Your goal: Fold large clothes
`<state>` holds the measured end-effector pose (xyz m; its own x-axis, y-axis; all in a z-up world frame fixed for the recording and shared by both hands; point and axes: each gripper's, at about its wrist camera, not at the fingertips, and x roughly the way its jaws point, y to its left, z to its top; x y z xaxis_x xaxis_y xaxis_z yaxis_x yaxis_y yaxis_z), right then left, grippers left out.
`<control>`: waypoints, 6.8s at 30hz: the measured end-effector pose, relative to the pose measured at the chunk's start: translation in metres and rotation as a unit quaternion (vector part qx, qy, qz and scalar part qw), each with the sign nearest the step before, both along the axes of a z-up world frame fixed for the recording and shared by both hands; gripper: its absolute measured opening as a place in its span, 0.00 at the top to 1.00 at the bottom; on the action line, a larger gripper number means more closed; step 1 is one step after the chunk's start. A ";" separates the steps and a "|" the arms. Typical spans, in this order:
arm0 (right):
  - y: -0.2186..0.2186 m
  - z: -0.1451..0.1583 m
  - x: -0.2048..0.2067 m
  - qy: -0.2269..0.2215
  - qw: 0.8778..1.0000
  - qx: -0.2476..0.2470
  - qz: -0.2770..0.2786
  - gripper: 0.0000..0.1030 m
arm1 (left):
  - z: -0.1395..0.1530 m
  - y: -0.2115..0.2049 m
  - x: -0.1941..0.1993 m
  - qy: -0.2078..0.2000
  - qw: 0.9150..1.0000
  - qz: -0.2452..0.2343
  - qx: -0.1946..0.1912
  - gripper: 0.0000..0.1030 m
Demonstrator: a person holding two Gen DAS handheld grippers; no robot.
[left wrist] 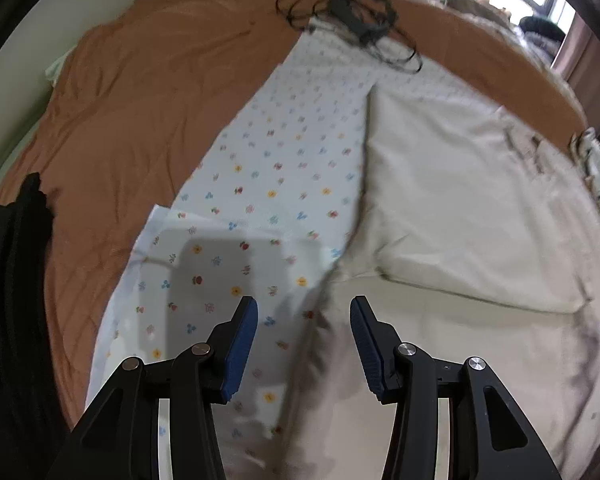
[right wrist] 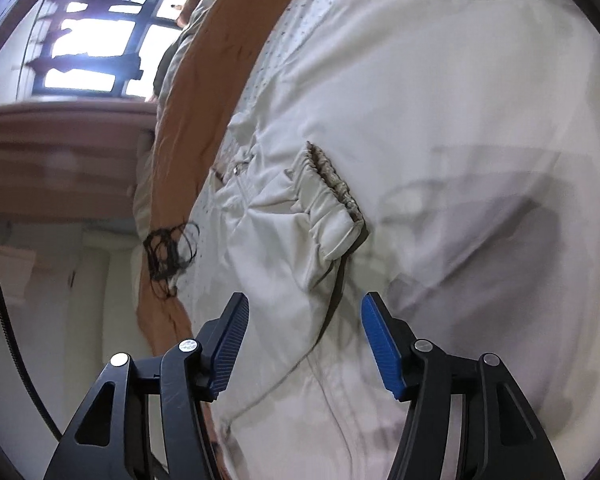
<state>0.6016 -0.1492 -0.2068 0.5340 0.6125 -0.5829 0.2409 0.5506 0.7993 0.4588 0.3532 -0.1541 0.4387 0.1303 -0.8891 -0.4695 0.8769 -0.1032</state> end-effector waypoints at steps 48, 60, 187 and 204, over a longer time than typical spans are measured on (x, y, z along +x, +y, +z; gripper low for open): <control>-0.283 0.042 -0.040 -0.108 0.958 -0.225 -0.143 0.30 | 0.018 -0.301 0.076 -0.157 0.972 -0.142 -0.103 0.30; -0.340 0.009 -0.002 -0.057 0.945 -0.277 -0.162 0.62 | 0.000 -0.269 0.073 -0.142 0.982 -0.074 -0.100 0.30; 0.079 0.259 0.005 -0.325 0.751 -0.555 0.148 0.69 | 0.038 -0.165 0.023 -0.249 0.944 0.031 -0.215 0.30; 0.172 0.115 0.041 -0.275 0.821 -0.455 0.208 0.69 | 0.025 -0.125 0.009 -0.244 0.938 0.097 -0.228 0.30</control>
